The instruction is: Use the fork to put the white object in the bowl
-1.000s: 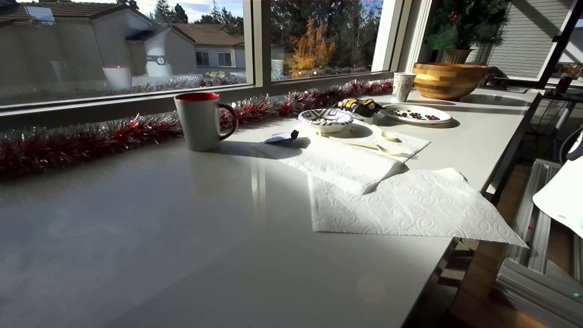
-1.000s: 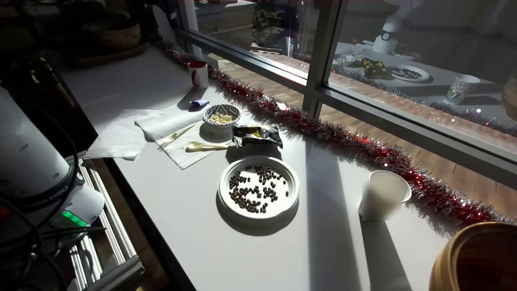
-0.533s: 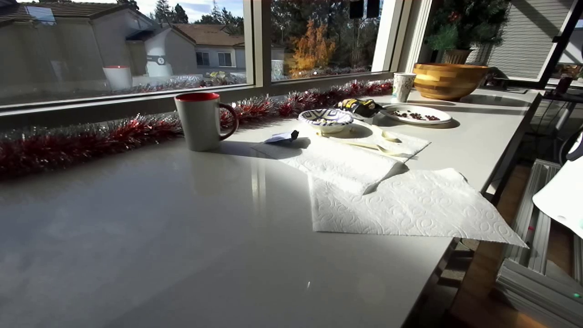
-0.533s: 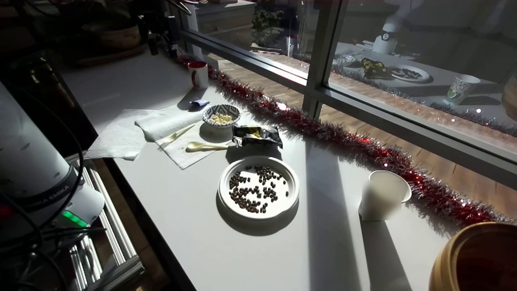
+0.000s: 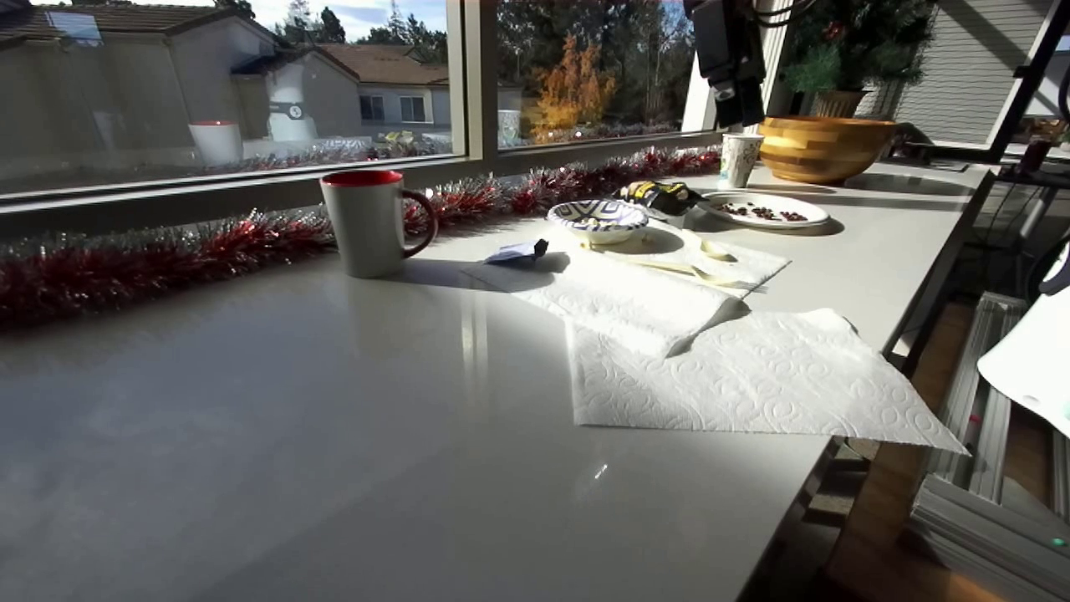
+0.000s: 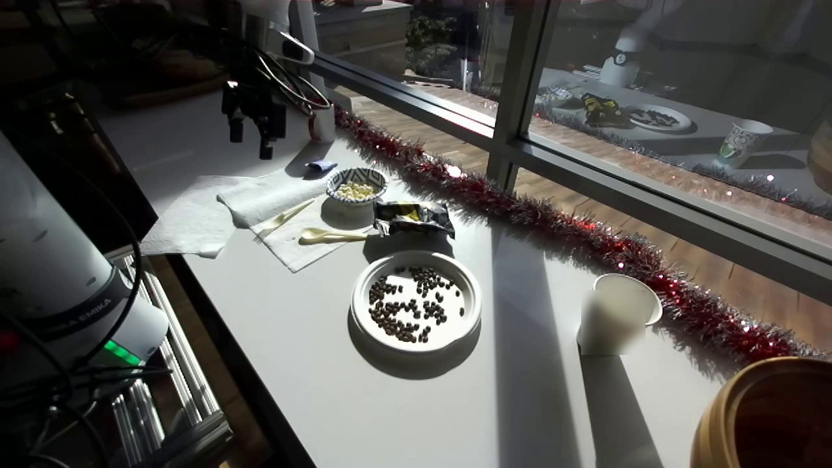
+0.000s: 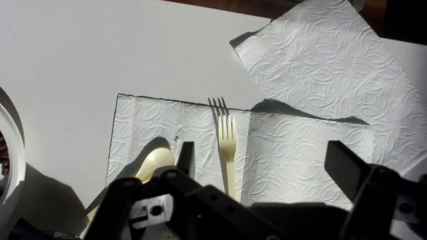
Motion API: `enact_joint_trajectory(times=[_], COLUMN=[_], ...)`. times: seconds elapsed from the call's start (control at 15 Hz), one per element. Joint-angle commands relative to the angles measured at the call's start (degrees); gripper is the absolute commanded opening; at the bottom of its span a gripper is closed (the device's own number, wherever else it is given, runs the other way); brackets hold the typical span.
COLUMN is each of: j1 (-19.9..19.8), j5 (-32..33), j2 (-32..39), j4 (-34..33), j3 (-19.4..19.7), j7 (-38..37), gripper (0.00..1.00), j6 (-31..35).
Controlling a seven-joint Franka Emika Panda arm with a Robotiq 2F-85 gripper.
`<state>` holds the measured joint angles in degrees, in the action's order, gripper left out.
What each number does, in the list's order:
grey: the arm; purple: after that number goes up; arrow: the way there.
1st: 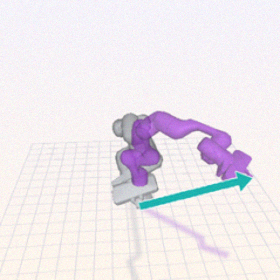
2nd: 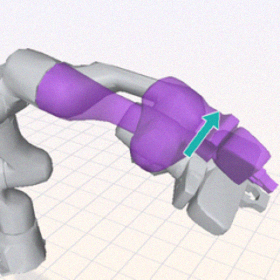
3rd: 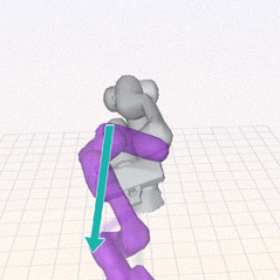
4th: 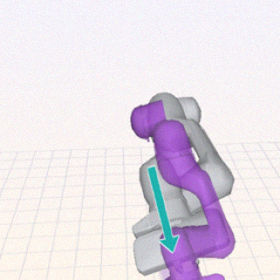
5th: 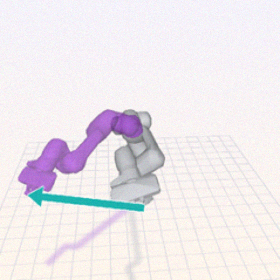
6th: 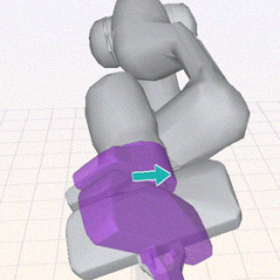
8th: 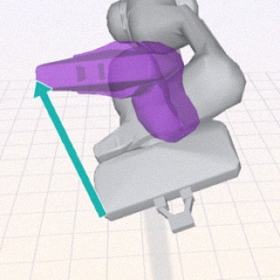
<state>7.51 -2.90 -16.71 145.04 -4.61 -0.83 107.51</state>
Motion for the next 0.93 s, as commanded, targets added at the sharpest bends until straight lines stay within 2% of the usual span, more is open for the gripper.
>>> enact_joint_trajectory(times=[0.0, 0.33, 0.87], j1=[-1.32, -2.24, -2.20], j5=[-1.52, -1.06, -0.36], j2=[4.26, 13.21, 26.81], j4=[0.75, -0.89, -7.56], j3=[1.32, 2.01, 0.90], j7=[2.57, 5.75, 2.66], gripper=[1.00, 1.00, 1.00], j6=[-0.77, 2.13, 9.03])
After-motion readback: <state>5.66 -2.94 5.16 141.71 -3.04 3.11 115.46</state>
